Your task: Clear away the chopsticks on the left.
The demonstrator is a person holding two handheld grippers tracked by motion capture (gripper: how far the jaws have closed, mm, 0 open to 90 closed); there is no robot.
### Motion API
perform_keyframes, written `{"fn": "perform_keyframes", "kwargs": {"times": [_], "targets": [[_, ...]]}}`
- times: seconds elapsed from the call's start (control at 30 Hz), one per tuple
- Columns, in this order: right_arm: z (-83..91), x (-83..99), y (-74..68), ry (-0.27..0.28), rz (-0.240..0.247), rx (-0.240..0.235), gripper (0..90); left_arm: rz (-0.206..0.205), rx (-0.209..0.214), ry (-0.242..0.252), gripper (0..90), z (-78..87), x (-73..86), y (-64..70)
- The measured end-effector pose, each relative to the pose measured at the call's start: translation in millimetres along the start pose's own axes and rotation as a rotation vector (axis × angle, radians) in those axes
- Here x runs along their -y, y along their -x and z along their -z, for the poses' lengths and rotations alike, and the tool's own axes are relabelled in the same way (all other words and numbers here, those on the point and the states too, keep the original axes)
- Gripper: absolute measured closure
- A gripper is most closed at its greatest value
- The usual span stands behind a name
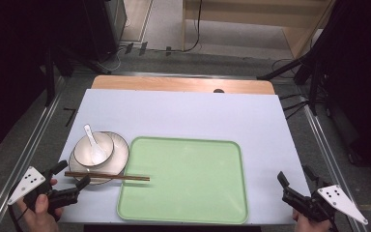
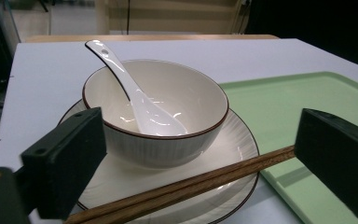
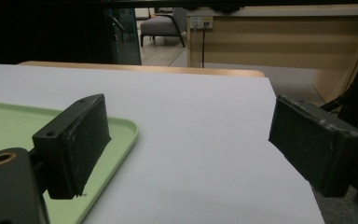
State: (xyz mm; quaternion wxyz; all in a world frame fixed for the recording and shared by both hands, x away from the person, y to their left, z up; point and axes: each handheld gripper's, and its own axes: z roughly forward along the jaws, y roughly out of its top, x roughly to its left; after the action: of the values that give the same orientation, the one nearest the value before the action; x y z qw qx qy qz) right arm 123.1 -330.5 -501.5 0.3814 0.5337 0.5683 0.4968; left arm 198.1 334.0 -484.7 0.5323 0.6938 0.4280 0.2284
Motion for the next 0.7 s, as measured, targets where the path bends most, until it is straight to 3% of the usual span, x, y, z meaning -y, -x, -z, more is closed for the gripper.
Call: {"fn": "perform_keyframes", "kwargs": {"times": [0.1,0.13,0.17,0.2,0.27,0.33,0.37,0.43,0.53,0.57,0.6,0.7], "targets": [[-1.2,0.6,0.4,-0.006,0.005,-0.003,12.3,0.012,0.01,0.007,17.2,-1.2,-1.9,5.0],[-2.1,1.1,0.1,-0.017,0.011,-0.006,12.4,0.008,0.022,0.005,24.8,-2.0,-4.2,11.6],[-2.1,1.1,-0.1,-0.019,0.015,-0.008,12.5,0.0,0.024,-0.001,39.0,-2.2,-5.2,15.4],[-1.9,1.2,-0.5,-0.021,0.016,-0.008,12.6,-0.013,0.048,-0.014,57.4,-3.0,-5.9,18.6],[-1.6,1.3,-1.3,-0.026,0.017,-0.002,12.6,-0.025,0.114,-0.052,76.7,-5.4,-6.6,23.8],[-1.9,1.4,-1.6,-0.027,0.016,0.003,12.6,-0.018,0.183,-0.082,87.3,-8.3,-6.0,27.2],[-2.3,1.6,-1.7,-0.027,0.013,0.003,12.6,-0.018,0.183,-0.082,90.0,-8.3,-6.0,27.2],[-3.3,2.0,-1.4,-0.029,0.016,0.002,12.6,-0.048,0.23,-0.146,90.0,-15.6,-4.2,35.4],[-5.5,2.8,-2.1,-0.039,0.015,0.001,12.8,-0.079,0.242,-0.203,90.0,-24.6,-0.5,43.5],[-5.5,2.8,-2.1,-0.039,0.015,0.001,12.8,-0.079,0.242,-0.203,90.0,-24.6,-0.5,43.5],[-6.2,3.2,-2.5,-0.046,0.017,-0.001,12.8,-0.084,0.243,-0.249,90.0,-32.5,2.9,47.8],[-5.9,3.5,-2.4,-0.047,0.012,0.002,12.8,-0.089,0.22,-0.292,90.0,-42.3,6.4,50.2]]}}
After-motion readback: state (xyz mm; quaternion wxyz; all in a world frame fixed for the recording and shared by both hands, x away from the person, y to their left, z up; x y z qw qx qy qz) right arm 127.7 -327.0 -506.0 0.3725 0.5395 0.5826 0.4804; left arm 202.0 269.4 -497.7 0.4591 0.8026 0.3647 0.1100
